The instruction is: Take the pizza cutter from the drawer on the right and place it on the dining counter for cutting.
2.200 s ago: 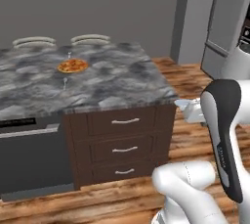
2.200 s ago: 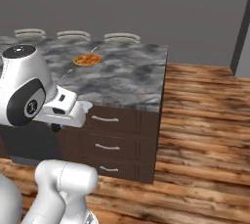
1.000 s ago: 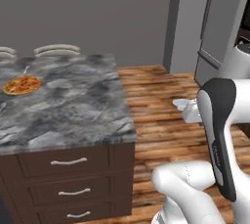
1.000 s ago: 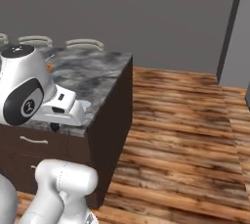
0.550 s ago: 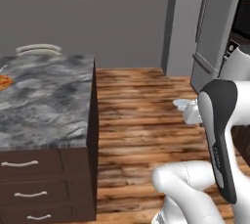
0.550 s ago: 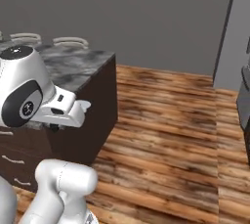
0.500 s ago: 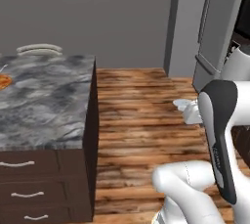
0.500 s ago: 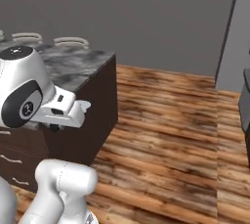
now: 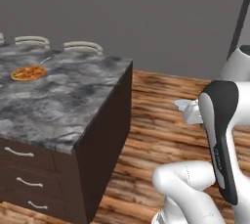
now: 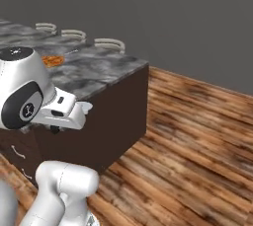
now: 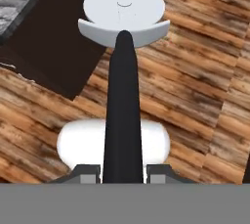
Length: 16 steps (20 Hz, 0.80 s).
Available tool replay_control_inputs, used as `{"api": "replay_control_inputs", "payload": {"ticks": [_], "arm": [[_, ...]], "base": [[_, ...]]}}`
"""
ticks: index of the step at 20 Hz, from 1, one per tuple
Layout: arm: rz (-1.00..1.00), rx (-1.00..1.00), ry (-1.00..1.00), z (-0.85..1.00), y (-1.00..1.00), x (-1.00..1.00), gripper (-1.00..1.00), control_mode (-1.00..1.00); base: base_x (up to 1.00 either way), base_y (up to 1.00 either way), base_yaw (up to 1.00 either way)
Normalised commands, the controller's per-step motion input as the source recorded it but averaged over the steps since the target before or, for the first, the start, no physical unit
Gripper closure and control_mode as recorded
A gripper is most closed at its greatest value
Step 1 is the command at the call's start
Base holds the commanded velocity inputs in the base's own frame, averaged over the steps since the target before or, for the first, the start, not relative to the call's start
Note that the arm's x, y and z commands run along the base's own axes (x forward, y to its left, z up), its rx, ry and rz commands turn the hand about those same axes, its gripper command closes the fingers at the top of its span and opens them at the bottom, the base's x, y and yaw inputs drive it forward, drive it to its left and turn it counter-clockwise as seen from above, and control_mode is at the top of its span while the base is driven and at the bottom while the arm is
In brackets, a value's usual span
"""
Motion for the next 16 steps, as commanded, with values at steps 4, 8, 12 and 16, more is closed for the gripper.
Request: {"api": "replay_control_inputs", "payload": {"ticks": [4,8,12,16], "arm": [[0.0,0.0,0.0,0.0,0.0,0.0,1.0,1.0],[0.0,0.0,0.0,0.0,0.0,0.0,1.0,1.0],[0.0,0.0,0.0,0.0,0.0,0.0,1.0,1.0],[0.0,0.0,0.0,0.0,0.0,0.0,1.0,1.0]], "base": [[0.67,-0.66,0.62],[0.64,-0.71,0.59],[0.62,-0.74,0.59],[0.22,-1.0,0.46]]}}
